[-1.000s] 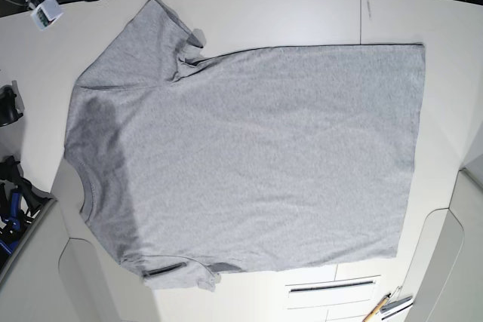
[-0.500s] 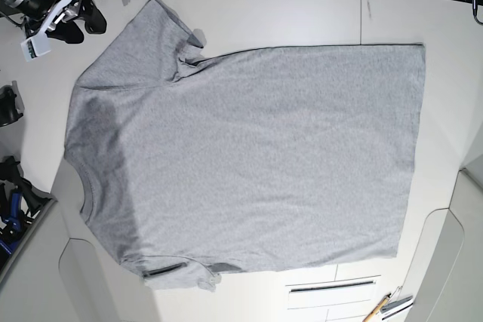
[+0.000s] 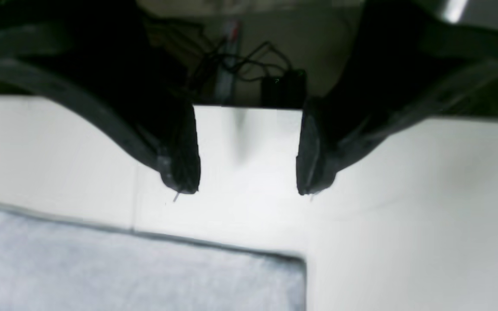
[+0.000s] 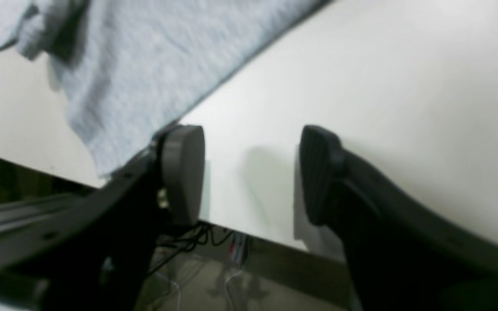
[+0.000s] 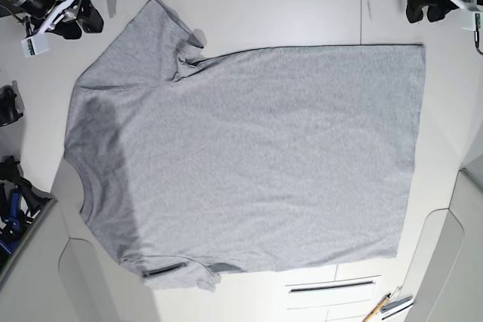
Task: Fold the T-shirt properly
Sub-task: 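Move both grippers to the shirt's shoulder corners and grasp them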
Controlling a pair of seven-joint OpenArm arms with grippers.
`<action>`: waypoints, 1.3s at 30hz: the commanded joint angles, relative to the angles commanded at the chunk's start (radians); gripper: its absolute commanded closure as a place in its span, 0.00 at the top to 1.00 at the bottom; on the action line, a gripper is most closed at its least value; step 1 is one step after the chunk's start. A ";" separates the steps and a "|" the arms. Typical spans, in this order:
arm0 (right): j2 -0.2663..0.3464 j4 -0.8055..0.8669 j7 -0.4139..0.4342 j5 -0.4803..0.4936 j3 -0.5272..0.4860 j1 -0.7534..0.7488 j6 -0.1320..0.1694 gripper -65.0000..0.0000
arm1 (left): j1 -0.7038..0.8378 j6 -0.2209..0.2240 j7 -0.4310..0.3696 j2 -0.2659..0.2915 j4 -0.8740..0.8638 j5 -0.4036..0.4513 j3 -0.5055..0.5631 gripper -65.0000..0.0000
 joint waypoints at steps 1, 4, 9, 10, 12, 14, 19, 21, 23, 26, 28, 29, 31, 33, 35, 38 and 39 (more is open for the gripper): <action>-0.004 0.000 0.000 0.001 0.000 0.000 0.000 0.53 | -0.023 0.000 0.000 -0.009 -0.033 0.000 0.000 0.63; -0.021 0.000 0.001 0.000 0.000 0.000 0.000 0.53 | -0.070 0.000 0.000 -0.040 -0.112 -0.003 0.000 0.63; -0.044 0.000 0.000 0.007 0.000 0.002 0.000 0.53 | -0.127 0.000 0.000 -0.074 -0.206 -0.016 0.001 0.63; -0.049 0.000 0.001 0.008 0.000 0.003 0.000 0.53 | -0.138 0.000 0.000 -0.076 -0.223 -0.030 0.001 0.63; -0.061 0.000 0.000 0.011 -0.002 0.002 0.000 0.53 | -0.160 -0.001 0.000 -0.076 -0.250 -0.040 0.002 0.63; -0.070 0.000 -0.003 0.012 -0.006 0.002 0.000 0.53 | -0.179 -0.001 0.000 -0.076 -0.274 -0.041 0.003 0.63; -0.087 0.000 -0.003 0.023 -0.027 0.003 0.000 0.53 | -0.192 -0.002 0.001 -0.076 -0.284 -0.046 0.069 0.63; -0.106 0.000 -0.003 0.023 -0.032 0.003 0.000 0.53 | -0.192 -0.001 0.001 -0.076 -0.284 -0.044 0.105 0.63; -0.127 0.000 -0.003 0.023 -0.034 0.003 0.000 0.53 | -0.192 -0.002 0.001 -0.076 -0.284 -0.044 0.122 0.63; -0.162 0.000 -0.003 0.023 -0.034 0.015 0.000 0.53 | -0.193 -0.002 0.000 -0.076 -0.284 -0.044 0.133 0.63; -0.182 0.000 -0.004 0.025 -0.037 0.035 0.000 0.53 | -0.196 -0.005 0.001 -0.076 -0.284 -0.045 0.133 0.63; -0.189 0.000 -0.005 0.023 -0.038 0.045 0.000 0.53 | -0.198 -0.005 0.001 -0.076 -0.284 -0.045 0.133 0.63; -0.200 0.000 -0.007 0.023 -0.051 0.071 -0.001 0.53 | -0.204 -0.005 0.005 -0.076 -0.284 -0.044 0.133 0.63; -0.206 0.000 -0.008 0.022 -0.069 0.086 -0.009 0.53 | -0.209 -0.005 0.005 -0.076 -0.284 -0.044 0.133 0.63; -0.215 0.000 -0.007 0.018 -0.087 0.089 -0.009 0.53 | -0.209 -0.005 0.005 -0.076 -0.284 -0.044 0.133 0.62; -0.233 0.000 -0.006 0.003 -0.114 0.089 -0.009 0.53 | -0.209 -0.005 0.004 -0.076 -0.284 -0.044 0.133 0.62; -0.240 0.000 -0.006 0.003 -0.120 0.089 -0.008 0.53 | -0.209 -0.005 0.004 -0.076 -0.284 -0.044 0.133 0.62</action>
